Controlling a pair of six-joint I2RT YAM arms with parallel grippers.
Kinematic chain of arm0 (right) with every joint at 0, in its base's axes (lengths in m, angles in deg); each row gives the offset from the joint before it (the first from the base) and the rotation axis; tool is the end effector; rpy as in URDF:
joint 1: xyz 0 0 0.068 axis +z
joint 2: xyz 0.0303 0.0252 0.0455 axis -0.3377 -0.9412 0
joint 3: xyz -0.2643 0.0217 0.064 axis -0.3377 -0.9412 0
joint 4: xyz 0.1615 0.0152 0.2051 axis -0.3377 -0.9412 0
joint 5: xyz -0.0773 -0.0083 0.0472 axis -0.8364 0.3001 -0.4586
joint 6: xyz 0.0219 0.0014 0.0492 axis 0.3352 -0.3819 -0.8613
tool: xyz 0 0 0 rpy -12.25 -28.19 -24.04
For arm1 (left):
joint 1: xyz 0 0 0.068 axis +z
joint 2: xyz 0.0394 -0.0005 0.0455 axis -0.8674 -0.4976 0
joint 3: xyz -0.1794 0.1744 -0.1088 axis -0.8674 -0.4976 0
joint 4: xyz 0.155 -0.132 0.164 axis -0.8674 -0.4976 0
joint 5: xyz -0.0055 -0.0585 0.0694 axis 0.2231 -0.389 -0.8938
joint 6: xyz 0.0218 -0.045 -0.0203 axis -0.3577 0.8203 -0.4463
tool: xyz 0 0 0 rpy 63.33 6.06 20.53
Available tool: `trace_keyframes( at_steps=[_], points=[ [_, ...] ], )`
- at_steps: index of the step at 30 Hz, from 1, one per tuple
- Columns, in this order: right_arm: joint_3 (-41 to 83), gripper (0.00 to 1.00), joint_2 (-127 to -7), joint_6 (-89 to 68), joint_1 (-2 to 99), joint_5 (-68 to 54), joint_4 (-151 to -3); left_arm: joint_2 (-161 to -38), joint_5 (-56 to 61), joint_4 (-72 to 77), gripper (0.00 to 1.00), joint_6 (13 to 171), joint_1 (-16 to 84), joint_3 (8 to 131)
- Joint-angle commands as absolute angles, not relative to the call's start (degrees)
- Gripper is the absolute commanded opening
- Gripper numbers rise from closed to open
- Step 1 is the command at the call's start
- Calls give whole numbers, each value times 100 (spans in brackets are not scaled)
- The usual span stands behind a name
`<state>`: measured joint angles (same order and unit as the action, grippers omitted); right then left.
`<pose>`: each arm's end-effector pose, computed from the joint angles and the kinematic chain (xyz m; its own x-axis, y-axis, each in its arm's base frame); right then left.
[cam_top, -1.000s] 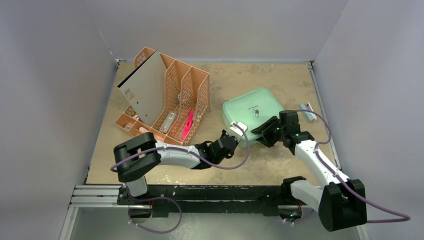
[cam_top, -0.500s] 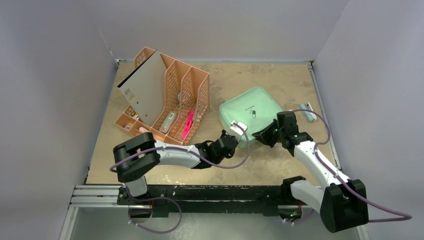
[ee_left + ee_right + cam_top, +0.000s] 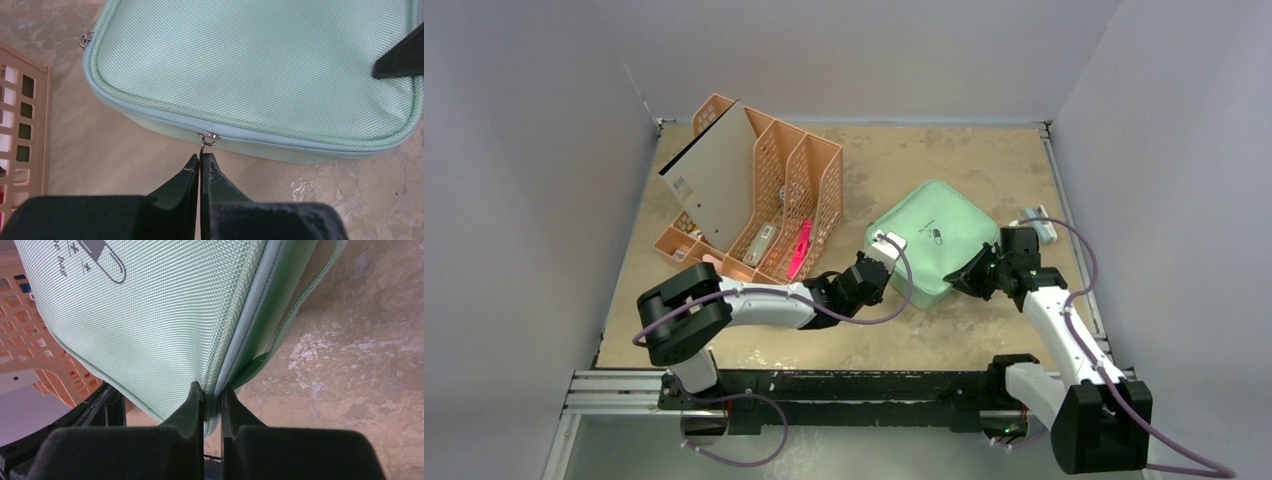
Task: Organize the medicine kit
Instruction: Zip the medicine box at the center of the board.
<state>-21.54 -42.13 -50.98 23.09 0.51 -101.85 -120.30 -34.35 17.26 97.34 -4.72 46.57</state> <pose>0.1934 0.0204 0.2113 -0.6726 0.6698 -0.3146 0.3911 0.6827 0.6172 0.1641 -0.3095 0.1857 -0.3817 0.2126 -0.8995 0.5287 0.8485 -0.0238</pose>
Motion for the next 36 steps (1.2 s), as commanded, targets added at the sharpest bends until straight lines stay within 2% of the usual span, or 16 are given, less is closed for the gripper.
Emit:
trace_keyframes(
  at_steps=[1,11,14,19,24,31,36],
  points=[
    [-2187,0,-4171,-4219,1984,-266,-10977,-11840,-3729,1499,0,9739,-273,4630],
    [-1757,0,-4407,-4209,1807,-839,-11530,-11714,-3710,1467,0,9568,228,4556],
    [-1677,7,-4177,-4204,1806,-1241,-11686,-11743,-3516,1587,0,9534,385,4584],
    [-1562,11,-4057,-4204,1807,-1376,-11427,-11868,-3351,1563,0,9291,395,4828],
    [-1073,25,-4692,-4045,1807,-1394,-11325,-11707,-3311,1694,0,9476,383,4666],
    [-816,29,-5165,-4077,1807,-1436,-10874,-11572,-3049,1564,0,9968,283,4609],
    [-337,40,-5699,-3941,1807,-1348,-10891,-11482,-3058,1703,0,10097,20,4552]
  ],
)
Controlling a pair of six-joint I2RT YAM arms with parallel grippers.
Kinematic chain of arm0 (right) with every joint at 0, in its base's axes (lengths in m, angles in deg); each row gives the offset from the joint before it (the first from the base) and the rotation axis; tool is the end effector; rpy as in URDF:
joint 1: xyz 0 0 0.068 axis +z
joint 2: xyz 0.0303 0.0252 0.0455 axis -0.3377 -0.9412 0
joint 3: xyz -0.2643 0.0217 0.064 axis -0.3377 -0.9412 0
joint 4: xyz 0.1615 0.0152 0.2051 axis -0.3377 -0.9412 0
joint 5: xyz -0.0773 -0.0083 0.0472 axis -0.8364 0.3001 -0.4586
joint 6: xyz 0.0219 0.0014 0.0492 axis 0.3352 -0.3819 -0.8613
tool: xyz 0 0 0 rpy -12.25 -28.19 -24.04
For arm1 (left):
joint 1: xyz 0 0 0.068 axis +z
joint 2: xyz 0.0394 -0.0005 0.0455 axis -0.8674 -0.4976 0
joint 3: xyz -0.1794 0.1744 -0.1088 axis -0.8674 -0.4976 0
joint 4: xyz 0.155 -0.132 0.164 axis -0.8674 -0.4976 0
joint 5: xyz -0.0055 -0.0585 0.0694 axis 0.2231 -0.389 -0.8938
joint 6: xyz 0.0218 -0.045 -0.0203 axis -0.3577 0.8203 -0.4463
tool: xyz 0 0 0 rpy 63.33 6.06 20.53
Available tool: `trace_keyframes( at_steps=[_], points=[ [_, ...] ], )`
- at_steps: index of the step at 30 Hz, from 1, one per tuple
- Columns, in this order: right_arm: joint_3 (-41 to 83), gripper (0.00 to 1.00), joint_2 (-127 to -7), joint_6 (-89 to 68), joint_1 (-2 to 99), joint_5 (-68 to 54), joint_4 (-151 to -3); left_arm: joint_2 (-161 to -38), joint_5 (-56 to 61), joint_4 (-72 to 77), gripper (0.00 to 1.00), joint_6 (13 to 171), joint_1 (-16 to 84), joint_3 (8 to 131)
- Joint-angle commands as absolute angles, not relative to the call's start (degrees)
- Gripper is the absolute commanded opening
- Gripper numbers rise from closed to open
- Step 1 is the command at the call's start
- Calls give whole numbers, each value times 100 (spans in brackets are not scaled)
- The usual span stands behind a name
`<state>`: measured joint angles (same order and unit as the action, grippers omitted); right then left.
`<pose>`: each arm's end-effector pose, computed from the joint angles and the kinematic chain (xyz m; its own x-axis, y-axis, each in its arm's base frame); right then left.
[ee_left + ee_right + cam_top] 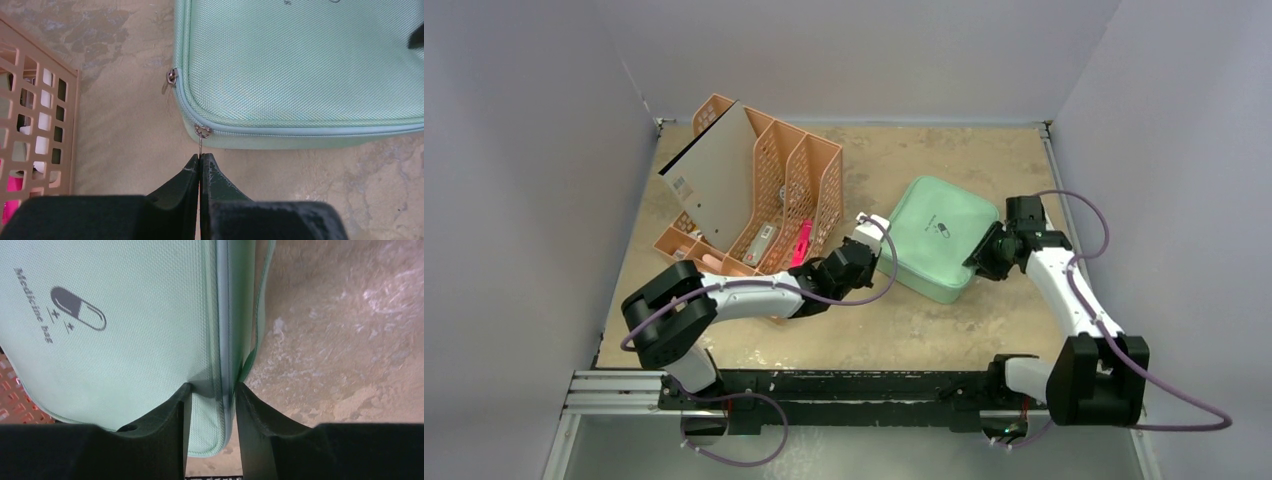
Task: Organize the medicine kit
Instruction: Zip the medicine box at the center of the board.
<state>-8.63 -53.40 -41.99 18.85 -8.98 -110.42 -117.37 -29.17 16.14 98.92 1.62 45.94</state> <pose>0.2313 -0.0003 0.2339 -0.6689 0.6246 -0.4032 0.4769 0.7765 0.4118 0.1918 -0.2861 0.1965 -0.4274 0.1410 -0.8930 0.4885 0.8672 -0.0969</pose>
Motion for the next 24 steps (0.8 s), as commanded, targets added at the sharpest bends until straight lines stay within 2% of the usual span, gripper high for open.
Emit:
trace_keyframes(
  at_steps=[1,7,11,16,18,24],
  points=[
    [-123,41,-5827,-3873,1803,-1401,-11073,-11537,-3046,1699,0,10071,-13,4579],
    [655,44,-6007,-3494,1807,-1349,-12058,-11738,-2989,1730,0,10056,-121,4743],
    [569,44,-5586,-3401,1912,-785,-11848,-11755,-2987,1751,0,9989,-156,4789],
    [480,45,-5358,-3186,2769,-513,-11320,-11561,-3126,1941,0,10149,-145,4606],
    [368,43,-5333,-3372,2984,-371,-11015,-11495,-3218,1944,0,10111,-137,4581],
    [147,23,-5790,-3536,3238,204,-10350,-11478,-3274,1720,0,9949,7,4673]
  ],
)
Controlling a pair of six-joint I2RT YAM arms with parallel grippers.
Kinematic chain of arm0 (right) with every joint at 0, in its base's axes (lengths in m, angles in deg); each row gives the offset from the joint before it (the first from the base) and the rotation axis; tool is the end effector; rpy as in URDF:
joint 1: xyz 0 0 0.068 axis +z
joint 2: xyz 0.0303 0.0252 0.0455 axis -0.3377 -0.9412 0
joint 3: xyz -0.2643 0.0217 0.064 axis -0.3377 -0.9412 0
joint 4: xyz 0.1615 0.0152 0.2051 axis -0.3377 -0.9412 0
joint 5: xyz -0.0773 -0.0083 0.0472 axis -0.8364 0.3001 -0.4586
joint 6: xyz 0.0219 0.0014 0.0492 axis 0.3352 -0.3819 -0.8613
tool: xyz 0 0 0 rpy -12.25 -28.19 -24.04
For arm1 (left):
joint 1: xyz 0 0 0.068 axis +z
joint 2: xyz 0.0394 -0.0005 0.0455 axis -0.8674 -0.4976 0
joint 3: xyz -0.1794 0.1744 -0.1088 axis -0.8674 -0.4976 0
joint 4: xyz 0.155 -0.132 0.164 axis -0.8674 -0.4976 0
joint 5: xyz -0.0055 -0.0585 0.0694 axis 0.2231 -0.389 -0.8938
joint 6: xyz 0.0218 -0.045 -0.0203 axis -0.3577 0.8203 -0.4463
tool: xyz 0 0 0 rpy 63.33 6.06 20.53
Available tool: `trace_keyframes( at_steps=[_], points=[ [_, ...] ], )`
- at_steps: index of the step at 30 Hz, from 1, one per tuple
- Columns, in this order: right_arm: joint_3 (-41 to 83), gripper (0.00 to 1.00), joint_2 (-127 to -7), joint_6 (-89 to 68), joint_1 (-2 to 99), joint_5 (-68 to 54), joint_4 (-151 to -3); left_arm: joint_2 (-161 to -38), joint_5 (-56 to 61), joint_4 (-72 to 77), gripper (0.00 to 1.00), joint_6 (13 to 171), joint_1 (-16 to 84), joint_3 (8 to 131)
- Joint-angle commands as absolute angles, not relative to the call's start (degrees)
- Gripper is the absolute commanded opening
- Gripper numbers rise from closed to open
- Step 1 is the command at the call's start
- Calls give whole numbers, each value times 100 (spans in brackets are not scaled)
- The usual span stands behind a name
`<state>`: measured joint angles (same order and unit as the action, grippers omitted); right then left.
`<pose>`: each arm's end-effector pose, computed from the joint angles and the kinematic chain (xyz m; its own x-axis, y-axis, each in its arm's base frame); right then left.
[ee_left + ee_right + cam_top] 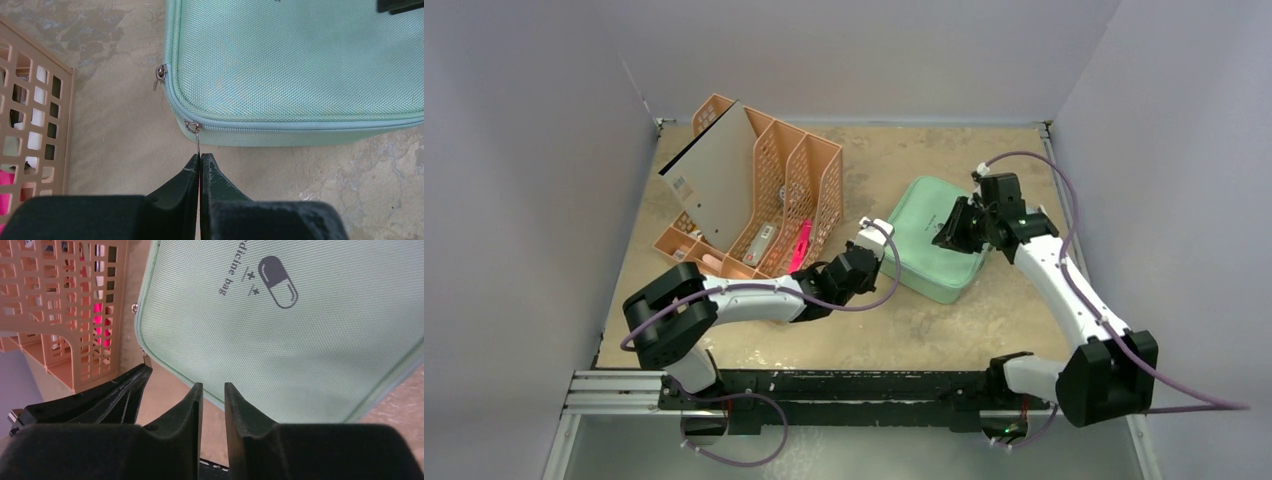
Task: Organize the medicine kit
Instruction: Zip the medicine box at the center of the board.
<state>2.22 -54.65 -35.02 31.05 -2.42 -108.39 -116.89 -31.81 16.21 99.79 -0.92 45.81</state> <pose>0.2487 0.0572 0.2931 -0.7527 0.3651 -0.5478 0.0597 0.8665 0.4955 0.1794 -0.2922 0.1990 -0.4140 0.1337 -0.9004 0.4876 0.8679 -0.0953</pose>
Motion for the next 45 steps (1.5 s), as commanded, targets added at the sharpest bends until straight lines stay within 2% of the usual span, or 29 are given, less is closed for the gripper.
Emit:
trace_keyframes(
  at_steps=[1,12,17,22,27,30,45],
  points=[
    [145,21,-5911,-3464,3275,215,-10376,-11478,-3275,1677,0,9956,39,4686],
    [-612,17,-6335,-3070,3293,-127,-10761,-11811,-3661,1114,0,9619,179,5175],
    [-477,18,-6410,-2900,3292,-117,-10695,-11704,-2734,1216,1,9337,180,5215],
    [-431,20,-6399,-2883,3292,-76,-10808,-11390,-1880,1551,31,9152,180,4765],
    [-474,20,-6412,-2846,3292,-30,-10675,-11533,-1663,1283,38,8909,269,4833],
    [-498,21,-6393,-2808,3292,-112,-10607,-11707,-1510,1413,47,8765,390,4789],
    [-646,23,-6404,-2834,3293,0,-10616,-12493,-1243,2337,49,8096,593,4958]
  ],
)
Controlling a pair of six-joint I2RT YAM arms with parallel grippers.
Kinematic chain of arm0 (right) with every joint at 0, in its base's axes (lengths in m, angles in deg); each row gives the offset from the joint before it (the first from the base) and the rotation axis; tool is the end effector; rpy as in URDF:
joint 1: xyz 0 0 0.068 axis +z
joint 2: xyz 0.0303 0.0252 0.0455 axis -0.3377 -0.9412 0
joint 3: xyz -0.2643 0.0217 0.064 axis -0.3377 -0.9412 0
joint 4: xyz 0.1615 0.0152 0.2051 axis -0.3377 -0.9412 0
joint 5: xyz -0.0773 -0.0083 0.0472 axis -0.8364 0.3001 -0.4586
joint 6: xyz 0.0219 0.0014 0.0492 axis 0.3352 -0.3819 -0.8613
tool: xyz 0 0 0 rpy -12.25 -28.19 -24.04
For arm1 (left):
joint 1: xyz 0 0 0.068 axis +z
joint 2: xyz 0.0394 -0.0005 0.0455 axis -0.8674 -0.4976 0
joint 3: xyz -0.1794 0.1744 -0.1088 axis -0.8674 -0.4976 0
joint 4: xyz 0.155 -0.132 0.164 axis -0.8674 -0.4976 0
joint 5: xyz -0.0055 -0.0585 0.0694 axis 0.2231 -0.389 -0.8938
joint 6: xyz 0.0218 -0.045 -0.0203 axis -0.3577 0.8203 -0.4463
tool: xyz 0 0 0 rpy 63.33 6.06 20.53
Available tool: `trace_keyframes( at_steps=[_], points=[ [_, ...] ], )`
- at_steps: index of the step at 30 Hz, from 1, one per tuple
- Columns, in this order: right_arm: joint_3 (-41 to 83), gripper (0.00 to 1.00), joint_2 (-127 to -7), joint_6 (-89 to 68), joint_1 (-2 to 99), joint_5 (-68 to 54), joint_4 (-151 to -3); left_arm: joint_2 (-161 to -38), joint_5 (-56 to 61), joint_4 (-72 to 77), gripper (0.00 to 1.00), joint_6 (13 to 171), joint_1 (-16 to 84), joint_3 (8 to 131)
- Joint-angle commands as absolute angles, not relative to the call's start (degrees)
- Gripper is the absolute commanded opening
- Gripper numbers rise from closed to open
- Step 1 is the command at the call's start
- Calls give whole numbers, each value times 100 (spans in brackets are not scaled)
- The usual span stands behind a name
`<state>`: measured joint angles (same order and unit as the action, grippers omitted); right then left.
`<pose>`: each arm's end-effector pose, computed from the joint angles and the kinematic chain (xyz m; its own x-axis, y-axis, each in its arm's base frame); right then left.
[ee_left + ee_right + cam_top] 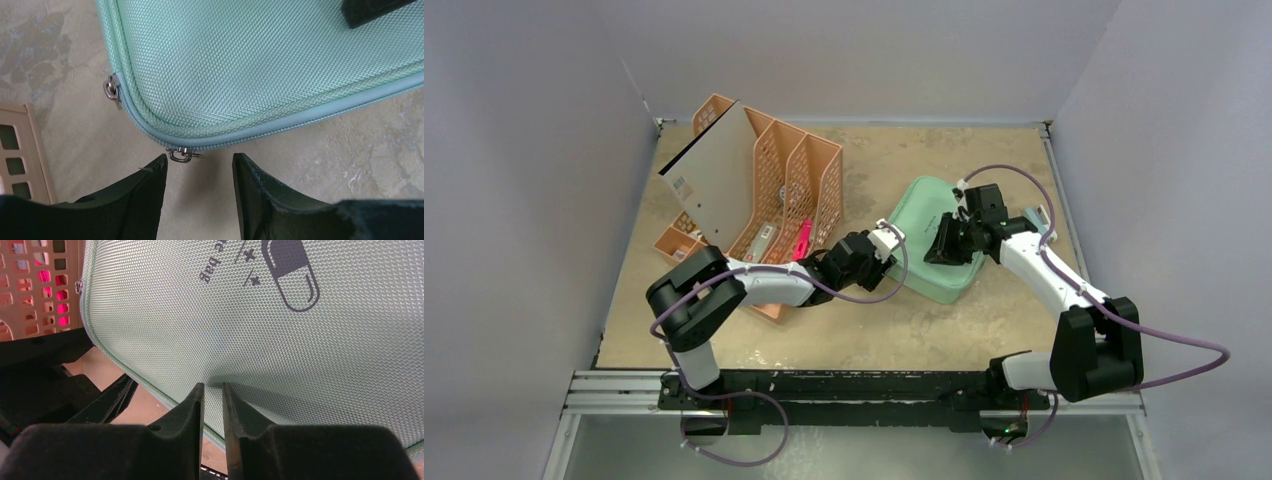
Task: Organize the medicine kit
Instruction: Zip the medicine box at the center of the board.
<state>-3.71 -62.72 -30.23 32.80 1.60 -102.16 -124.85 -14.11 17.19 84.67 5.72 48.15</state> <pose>0.2647 0.0714 0.2334 -0.8516 0.2402 -0.4659 -0.0070 0.8835 0.4683 0.2158 -0.2928 0.1650 -0.3691 0.3901 -0.8435 0.7070 0.7070 0.0176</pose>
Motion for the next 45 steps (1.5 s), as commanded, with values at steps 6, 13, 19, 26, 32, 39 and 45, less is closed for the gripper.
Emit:
trace_keyframes(
  at_steps=[6,13,19,26,32,39,45],
  points=[
    [-566,23,-6410,-2818,3293,-91,-10620,-12445,-1020,2286,47,7911,593,5024],
    [-513,23,-6477,-2852,3292,-23,-10622,-12434,-870,2117,12,7746,593,5140],
    [-301,25,-6240,-3078,3356,658,-10610,-12160,-933,2216,0,7814,587,4931],
    [-184,32,-6163,-3787,3524,1170,-10177,-11922,-1097,2616,0,7997,323,4619],
    [191,33,-6443,-3888,3722,883,-10294,-11807,-1491,2719,0,8158,-111,4488],
    [99,32,-6498,-3690,3749,436,-10289,-11791,-1823,2562,0,8578,-180,4427],
    [-23,33,-6646,-3318,3728,-18,-11117,-11529,-2103,2104,12,8695,-119,4428]
  ],
)
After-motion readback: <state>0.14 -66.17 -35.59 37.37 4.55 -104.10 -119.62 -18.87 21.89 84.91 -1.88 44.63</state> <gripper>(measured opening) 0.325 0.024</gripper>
